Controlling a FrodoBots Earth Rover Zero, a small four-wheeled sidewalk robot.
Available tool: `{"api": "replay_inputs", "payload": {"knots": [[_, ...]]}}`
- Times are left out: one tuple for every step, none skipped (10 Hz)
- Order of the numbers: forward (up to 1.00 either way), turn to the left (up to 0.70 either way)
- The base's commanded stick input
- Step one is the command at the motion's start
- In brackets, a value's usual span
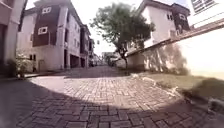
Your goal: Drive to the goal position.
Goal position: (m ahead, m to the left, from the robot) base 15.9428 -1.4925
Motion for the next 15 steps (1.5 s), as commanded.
{"api": "replay_inputs", "payload": {"knots": [[0.69, 0.03], [0.69, 0.03], [0.69, 0.03], [0.69, 0.03], [0.69, 0.03], [0.69, 0.03], [0.69, 0.03], [0.69, 0.03], [0.69, 0.03], [0.69, 0.03], [0.69, 0.03], [0.69, 0.03], [0.69, 0.03], [0.69, 0.03], [0.69, 0.03]]}}
